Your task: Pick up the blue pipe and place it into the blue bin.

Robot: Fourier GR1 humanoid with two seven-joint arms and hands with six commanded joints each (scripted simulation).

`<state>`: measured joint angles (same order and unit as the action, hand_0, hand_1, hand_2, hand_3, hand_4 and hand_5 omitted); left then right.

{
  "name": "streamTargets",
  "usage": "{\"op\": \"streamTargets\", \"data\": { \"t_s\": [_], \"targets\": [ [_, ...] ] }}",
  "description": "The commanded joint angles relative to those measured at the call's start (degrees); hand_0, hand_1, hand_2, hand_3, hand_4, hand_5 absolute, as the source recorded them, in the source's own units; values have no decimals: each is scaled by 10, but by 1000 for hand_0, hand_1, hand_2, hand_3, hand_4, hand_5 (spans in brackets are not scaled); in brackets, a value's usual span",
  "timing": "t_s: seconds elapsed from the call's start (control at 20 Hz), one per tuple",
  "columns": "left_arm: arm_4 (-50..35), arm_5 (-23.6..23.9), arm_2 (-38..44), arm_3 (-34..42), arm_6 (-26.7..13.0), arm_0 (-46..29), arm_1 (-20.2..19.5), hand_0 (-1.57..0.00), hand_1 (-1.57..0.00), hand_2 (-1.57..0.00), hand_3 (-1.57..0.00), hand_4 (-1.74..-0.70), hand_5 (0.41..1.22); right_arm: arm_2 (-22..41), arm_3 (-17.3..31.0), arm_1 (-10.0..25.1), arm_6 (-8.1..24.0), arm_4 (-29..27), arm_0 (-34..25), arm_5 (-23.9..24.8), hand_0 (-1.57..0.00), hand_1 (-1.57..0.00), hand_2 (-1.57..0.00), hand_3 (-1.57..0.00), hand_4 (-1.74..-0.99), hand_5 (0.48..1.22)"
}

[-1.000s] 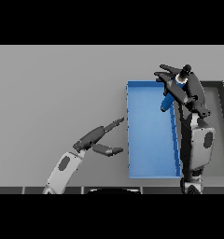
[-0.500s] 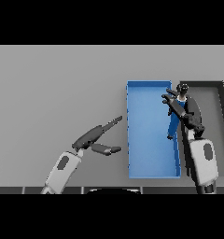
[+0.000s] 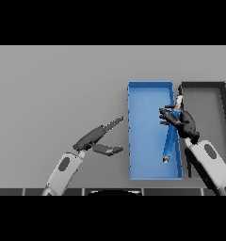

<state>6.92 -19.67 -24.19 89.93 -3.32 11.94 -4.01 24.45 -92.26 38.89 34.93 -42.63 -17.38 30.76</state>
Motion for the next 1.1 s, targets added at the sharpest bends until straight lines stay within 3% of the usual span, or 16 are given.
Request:
{"op": "streamTargets", "data": {
  "t_s": [0.0, 0.1, 0.15, 0.25, 0.35, 0.6, 0.85, 1.05],
  "targets": [
    [0, -1, 0, 2, 0, 1, 0, 1, 1, 1, 1, -919, 493, 9, 0, 5, 0, -13, -2, 5, -1355, -1282, -1234, -364, -1553, 1154],
    [-1, -1, 0, 2, 2, 0, -2, 1, 1, 1, 1, -920, 493, 13, 2, 9, 0, -15, -4, 1, -867, -820, -789, -232, -1405, 1137],
    [1, -2, -3, 3, 7, -6, -2, 1, 1, 1, 1, -924, 493, 26, 10, 20, 0, -26, -10, 14, -693, -656, -631, -186, -1370, 1125],
    [2, -1, -3, -1, 2, -4, 0, 1, 1, 1, 1, -926, 494, 55, 14, 44, 0, -25, -26, 0, -443, -419, -404, -118, -1307, 1068],
    [1, 0, -1, 0, 5, -6, -2, 1, 1, 1, 1, -926, 494, 114, 23, 90, 0, -12, -53, -19, -283, -268, -258, -75, -1250, 962],
    [-1, 0, -1, 3, 4, -5, -1, 1, 1, 1, 1, -930, 496, 249, 36, 146, 0, -49, -137, -44, -92, -87, -84, -24, -1175, 788],
    [-4, -3, 1, 7, 3, -7, -4, 1, 1, 1, 1, -932, 497, 271, 25, 162, 0, -49, -147, -48, -30, -28, -27, -7, -1099, 725],
    [-9, -1, 6, 8, -10, 5, -1, 1, 1, 1, 1, -930, 496, 283, 29, 162, 0, -46, -163, -73, -19, -17, -17, -4, -1084, 712]
  ]
}}
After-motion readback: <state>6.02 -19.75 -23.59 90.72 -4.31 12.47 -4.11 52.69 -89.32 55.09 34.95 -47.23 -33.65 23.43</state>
